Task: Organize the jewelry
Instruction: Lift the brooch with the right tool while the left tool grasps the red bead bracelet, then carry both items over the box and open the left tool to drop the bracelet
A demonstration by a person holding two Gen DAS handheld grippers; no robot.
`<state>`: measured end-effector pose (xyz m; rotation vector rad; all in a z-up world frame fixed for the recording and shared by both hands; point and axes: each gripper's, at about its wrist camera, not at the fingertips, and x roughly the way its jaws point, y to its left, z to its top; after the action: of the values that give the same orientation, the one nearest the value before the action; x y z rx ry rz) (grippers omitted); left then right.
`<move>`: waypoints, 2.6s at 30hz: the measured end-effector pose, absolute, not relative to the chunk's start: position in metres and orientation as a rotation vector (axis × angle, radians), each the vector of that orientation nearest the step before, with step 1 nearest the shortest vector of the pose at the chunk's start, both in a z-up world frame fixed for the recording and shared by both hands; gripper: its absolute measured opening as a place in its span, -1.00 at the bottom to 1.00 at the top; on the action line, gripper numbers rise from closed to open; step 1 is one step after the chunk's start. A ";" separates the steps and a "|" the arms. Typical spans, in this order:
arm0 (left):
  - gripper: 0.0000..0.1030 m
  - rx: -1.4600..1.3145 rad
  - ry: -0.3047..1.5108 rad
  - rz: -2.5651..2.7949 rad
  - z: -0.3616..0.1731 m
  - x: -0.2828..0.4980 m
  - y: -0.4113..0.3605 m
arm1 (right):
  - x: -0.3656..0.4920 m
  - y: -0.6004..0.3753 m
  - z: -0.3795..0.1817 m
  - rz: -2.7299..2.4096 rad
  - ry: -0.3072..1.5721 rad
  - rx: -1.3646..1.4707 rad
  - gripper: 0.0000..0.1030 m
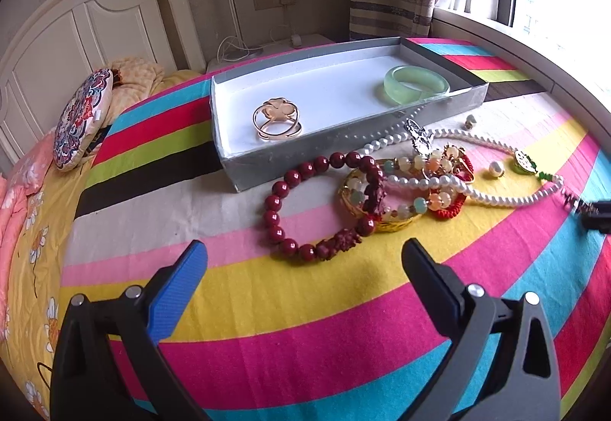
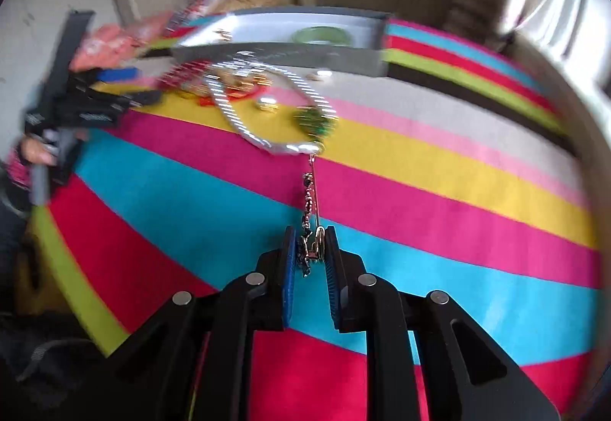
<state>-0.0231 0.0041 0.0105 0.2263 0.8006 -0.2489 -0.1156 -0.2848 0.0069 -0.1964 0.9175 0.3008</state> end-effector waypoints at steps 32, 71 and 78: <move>-0.79 0.194 0.738 -0.346 0.025 -0.039 0.008 | -0.126 -0.334 0.000 0.337 0.829 0.205 -0.67; -0.79 0.297 0.560 -0.294 0.098 -0.036 -0.012 | -0.048 -0.226 0.068 0.450 0.701 -0.032 -0.67; -0.79 0.289 0.576 -0.288 0.099 0.002 -0.018 | -0.006 -0.205 0.069 0.468 0.711 -0.052 -0.67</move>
<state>0.0021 -0.0180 0.0995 0.2891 0.5764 -0.2881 -0.0059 -0.2045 0.0690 -0.0524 0.7106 0.4675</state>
